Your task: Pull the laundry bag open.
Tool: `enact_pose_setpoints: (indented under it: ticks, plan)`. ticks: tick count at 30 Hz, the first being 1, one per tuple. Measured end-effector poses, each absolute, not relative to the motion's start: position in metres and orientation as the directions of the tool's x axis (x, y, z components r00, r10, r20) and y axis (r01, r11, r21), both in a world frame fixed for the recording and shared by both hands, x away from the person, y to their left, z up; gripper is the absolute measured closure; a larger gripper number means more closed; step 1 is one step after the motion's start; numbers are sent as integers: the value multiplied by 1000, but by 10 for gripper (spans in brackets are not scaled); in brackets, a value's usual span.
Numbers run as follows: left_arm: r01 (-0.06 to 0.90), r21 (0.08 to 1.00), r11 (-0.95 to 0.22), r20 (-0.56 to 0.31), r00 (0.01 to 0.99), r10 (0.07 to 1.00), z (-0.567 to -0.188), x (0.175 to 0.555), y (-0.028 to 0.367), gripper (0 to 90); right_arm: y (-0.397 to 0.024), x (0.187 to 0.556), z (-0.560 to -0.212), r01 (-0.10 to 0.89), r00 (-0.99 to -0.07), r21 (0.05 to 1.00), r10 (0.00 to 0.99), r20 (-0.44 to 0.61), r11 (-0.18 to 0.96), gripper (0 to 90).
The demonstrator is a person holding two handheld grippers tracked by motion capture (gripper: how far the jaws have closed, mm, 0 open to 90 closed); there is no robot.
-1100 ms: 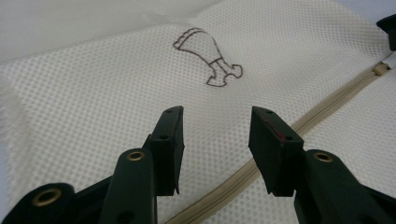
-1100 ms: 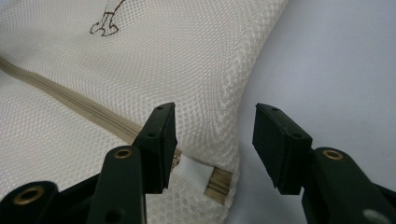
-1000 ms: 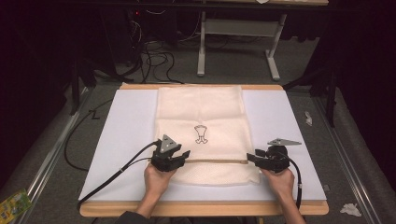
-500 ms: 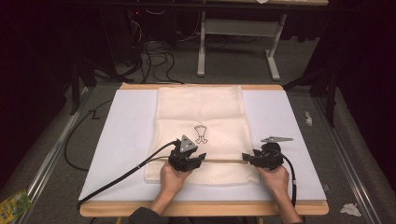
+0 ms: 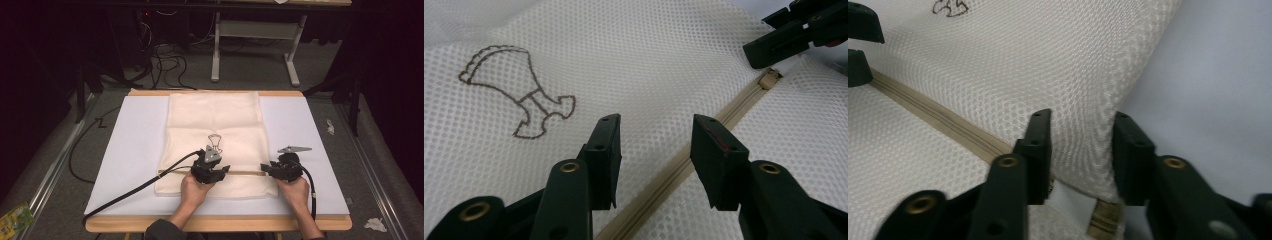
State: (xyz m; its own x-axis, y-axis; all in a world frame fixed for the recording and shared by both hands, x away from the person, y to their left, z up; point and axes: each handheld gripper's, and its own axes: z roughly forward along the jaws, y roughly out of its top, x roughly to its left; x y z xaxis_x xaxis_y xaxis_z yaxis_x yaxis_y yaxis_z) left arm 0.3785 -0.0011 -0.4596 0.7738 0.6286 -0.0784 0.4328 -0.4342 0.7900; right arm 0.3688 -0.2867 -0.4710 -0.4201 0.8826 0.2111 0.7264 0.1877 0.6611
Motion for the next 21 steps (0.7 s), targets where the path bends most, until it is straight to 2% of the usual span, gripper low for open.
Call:
enact_pose_setpoints:
  ticks: [3, 14, 21]
  plan:
    - [426, 788, -445, -75, 784, 616, -457, 377, -7, 555, -288, 367, -468, 706, -447, 675, 875, 187, 216, 855]
    - [387, 788, -479, -57, 820, 569, -451, 371, -25, 551, -287, 362, -459, 669, -476, 712, 859, 188, 215, 880]
    - [399, 792, -462, -92, 826, 556, -451, 371, -29, 559, -285, 362, -451, 647, -490, 731, 852, 182, 216, 882]
